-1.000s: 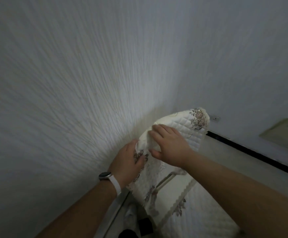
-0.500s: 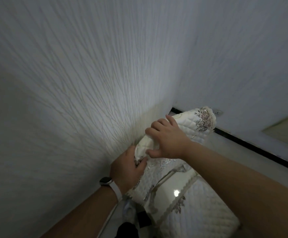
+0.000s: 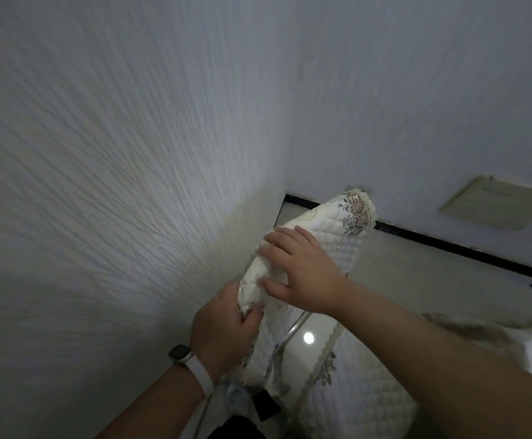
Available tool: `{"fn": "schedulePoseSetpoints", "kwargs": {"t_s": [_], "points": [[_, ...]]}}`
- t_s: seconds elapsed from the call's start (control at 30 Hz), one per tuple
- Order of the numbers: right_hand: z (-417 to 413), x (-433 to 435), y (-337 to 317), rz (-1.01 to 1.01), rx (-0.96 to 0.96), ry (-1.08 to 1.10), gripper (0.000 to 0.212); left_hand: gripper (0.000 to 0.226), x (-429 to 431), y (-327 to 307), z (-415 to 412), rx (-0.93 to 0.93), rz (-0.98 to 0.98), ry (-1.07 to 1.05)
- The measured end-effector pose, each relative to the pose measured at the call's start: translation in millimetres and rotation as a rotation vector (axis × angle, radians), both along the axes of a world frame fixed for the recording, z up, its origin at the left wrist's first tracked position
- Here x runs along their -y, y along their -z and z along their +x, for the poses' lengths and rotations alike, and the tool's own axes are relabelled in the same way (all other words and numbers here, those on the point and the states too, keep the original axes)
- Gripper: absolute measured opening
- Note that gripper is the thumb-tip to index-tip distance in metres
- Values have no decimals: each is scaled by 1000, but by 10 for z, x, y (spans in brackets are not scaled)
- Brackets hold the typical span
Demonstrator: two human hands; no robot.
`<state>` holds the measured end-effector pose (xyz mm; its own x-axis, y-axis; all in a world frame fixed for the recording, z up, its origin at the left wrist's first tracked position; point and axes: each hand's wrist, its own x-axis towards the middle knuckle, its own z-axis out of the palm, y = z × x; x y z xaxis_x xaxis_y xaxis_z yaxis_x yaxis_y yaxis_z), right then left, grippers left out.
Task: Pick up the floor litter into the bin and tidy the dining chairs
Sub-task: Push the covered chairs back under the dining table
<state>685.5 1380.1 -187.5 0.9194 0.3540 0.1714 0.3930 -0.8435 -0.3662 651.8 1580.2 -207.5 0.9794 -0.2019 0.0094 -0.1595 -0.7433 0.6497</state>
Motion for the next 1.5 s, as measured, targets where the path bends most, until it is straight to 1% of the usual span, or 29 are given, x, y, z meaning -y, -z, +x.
{"fn": "schedulePoseSetpoints", "kwargs": {"t_s": [0.17,0.3,0.4,0.5,0.63,0.7,0.8,0.87,0.93,1.0,1.03,1.1,1.13,1.23,1.33,1.43,1.5], "points": [[-399,-67,18,161,113,231,46,23,57,-93,-179,41,-61,80],[-692,-116,-8,299,102,426,49,31,115,-125,-348,51,-53,115],[-904,-150,-20,379,100,499,53,28,194,-198,-507,50,-7,128],[-1163,-139,-32,464,91,568,55,27,268,-302,-709,17,-36,152],[-1598,-42,0,566,71,557,50,25,322,-414,-967,-3,-66,198],[-1851,-10,-4,574,15,544,46,22,311,-436,-1074,-4,-93,243],[-2248,-27,-26,486,-71,546,47,16,261,-447,-1183,-38,-115,391],[-2506,-114,-52,493,-169,562,57,21,243,-465,-1252,-46,-120,500],[-2776,-248,-96,573,-249,623,65,23,248,-502,-1320,-57,-134,594],[-2997,-382,-147,613,-267,686,74,17,275,-530,-1381,-57,-144,677],[-3081,-440,-173,631,-268,721,80,18,293,-532,-1407,-50,-144,716],[-3209,-546,-232,646,-244,809,91,29,324,-553,-1465,-42,-142,802],[-3255,-592,-274,653,-211,860,92,33,337,-567,-1486,-48,-154,849],[-3341,-712,-361,652,-85,1017,77,34,414,-587,-1531,-49,-189,991],[-3422,-797,-357,562,13,1154,65,42,497,-544,-1548,-33,-195,1061],[-3385,-872,-412,471,21,1269,62,50,546,-517,-1497,-13,-176,1080],[-3303,-879,-454,446,-28,1322,58,46,569,-515,-1436,16,-169,1083]]}}
